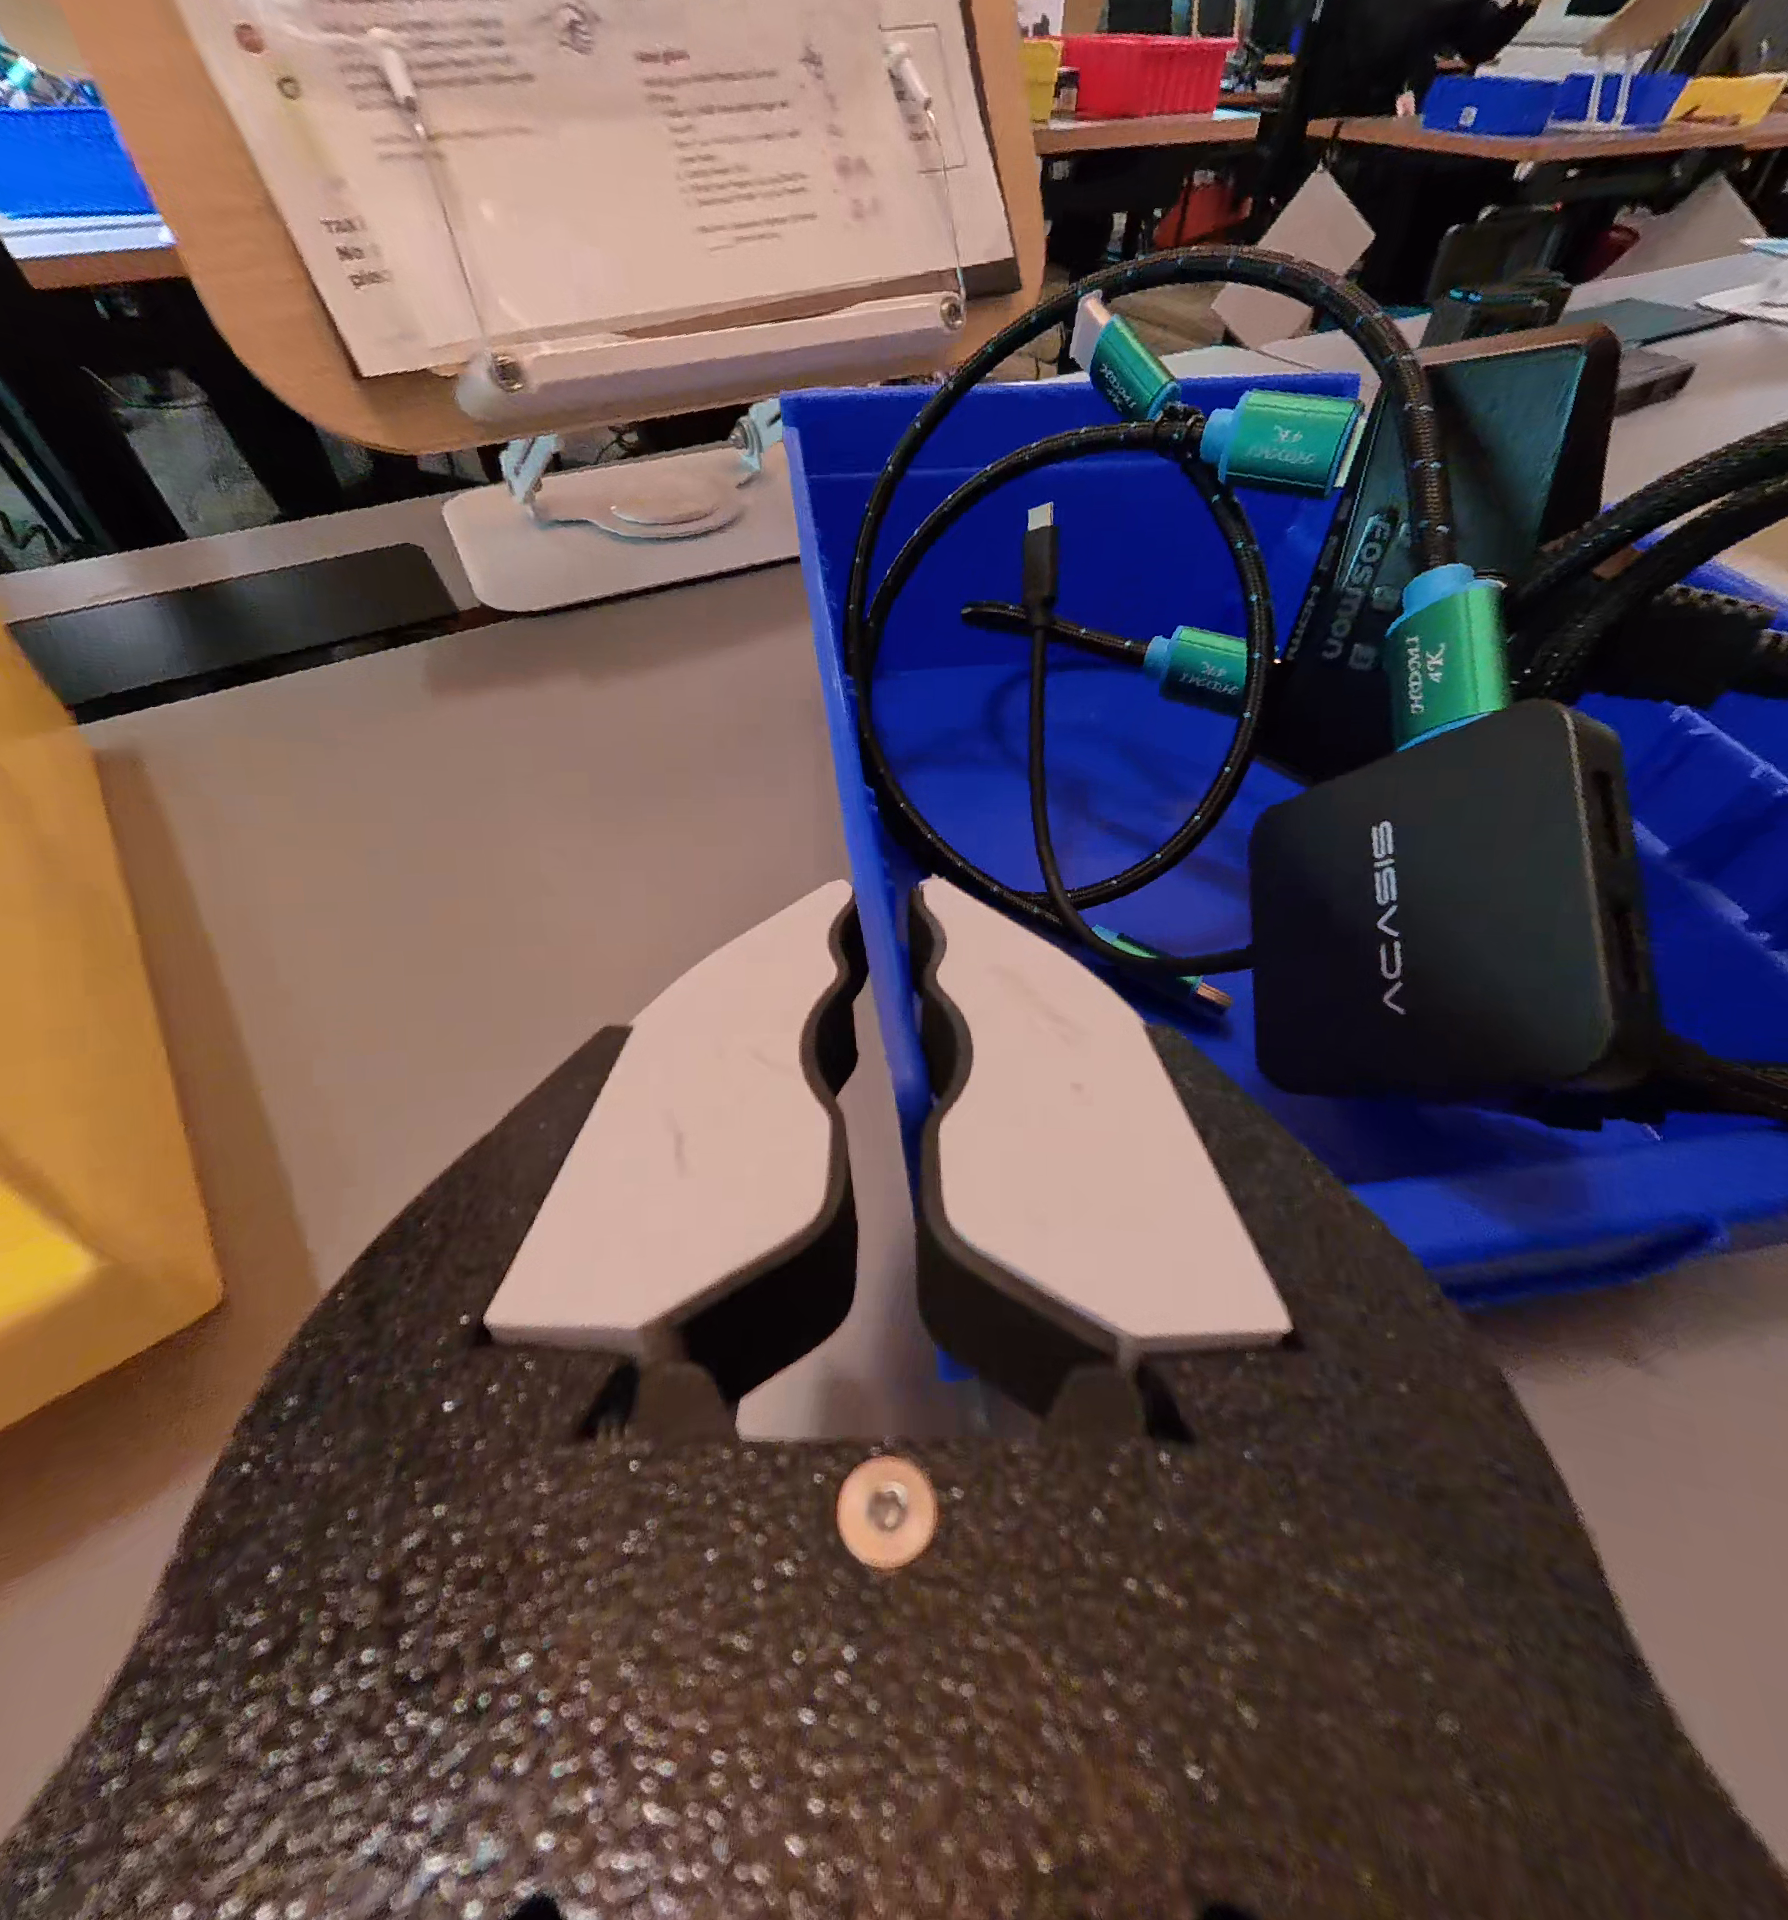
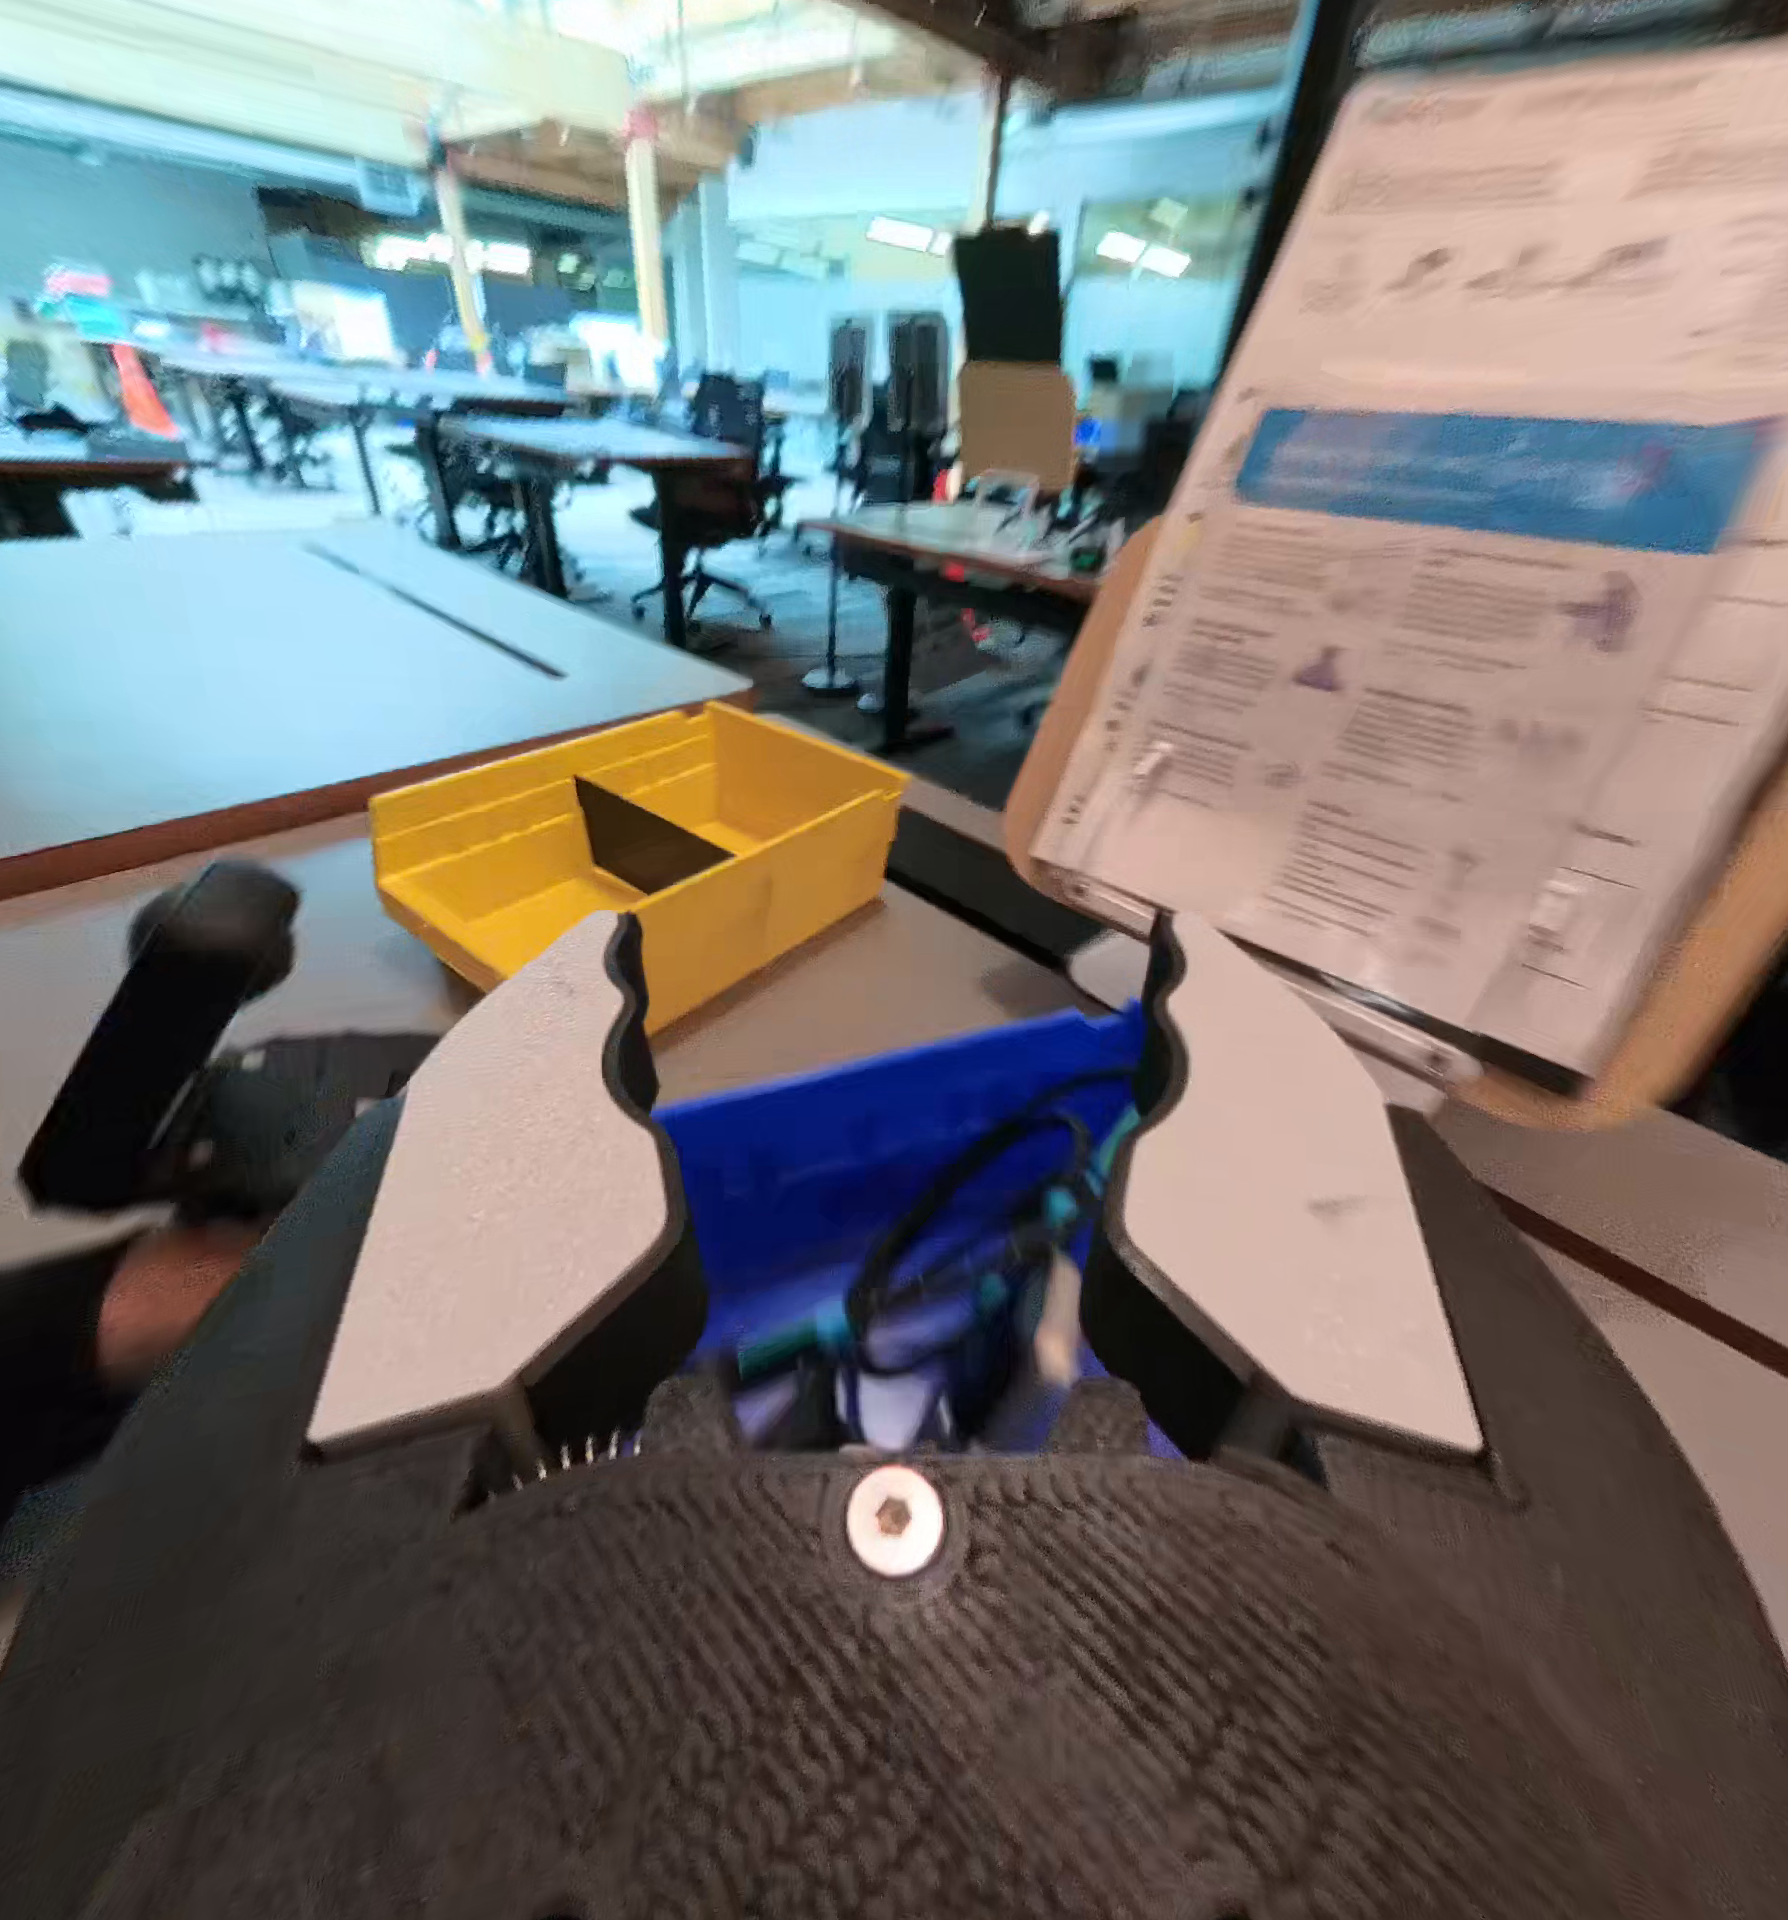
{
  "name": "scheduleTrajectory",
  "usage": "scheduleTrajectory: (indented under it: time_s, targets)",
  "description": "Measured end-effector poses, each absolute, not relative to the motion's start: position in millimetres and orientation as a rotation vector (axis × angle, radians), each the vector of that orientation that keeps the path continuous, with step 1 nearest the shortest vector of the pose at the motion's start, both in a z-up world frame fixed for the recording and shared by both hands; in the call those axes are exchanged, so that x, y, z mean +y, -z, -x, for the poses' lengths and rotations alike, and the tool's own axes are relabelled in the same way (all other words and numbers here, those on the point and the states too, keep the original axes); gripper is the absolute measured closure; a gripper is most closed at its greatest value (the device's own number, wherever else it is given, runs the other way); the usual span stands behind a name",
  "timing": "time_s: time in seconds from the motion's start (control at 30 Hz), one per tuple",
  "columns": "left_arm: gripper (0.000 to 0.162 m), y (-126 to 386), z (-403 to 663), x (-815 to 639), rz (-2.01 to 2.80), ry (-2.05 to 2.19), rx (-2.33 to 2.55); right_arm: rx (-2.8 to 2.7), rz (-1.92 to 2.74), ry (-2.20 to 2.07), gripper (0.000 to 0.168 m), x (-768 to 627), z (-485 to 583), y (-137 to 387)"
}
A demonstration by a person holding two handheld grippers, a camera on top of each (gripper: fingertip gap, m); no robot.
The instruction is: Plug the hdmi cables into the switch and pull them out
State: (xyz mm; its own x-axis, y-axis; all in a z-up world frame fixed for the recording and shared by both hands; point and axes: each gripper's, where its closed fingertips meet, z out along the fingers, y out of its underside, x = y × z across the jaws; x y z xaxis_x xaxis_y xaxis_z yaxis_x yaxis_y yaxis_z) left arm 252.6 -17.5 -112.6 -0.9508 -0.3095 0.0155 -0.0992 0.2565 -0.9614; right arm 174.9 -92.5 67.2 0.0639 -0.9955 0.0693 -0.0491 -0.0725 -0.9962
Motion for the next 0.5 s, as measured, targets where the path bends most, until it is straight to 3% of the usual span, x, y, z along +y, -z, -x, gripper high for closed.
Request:
scheduleTrajectory:
  time_s: [0.1,0.2,0.27,0.4,0.47,0.5]
  targets:
    - [0.156,111.0,-254.0,-11.9,0.437,1.829,2.308,1.215,1.517,0.845,0.067,-46.2,-276.7,-46.3]
    - [0.155,108.3,-253.3,-9.7,0.464,1.894,2.254,1.317,1.581,0.553,0.087,-5.7,-362.4,-9.8]
    - [0.154,106.1,-255.4,-7.5,0.446,1.919,2.222,1.447,1.594,0.442,0.077,9.1,-408.7,27.3]
    - [0.155,105.5,-258.0,-2.1,0.472,1.925,2.204,1.692,1.759,0.267,0.072,26.5,-450.7,119.2]
    - [0.155,105.4,-260.0,0.4,0.475,1.92,2.2,1.717,1.739,0.177,0.069,35.9,-463.1,136.5]
    - [0.155,105.4,-261.6,1.4,0.478,1.918,2.197,1.72,1.737,0.129,0.094,41.0,-465.3,142.5]
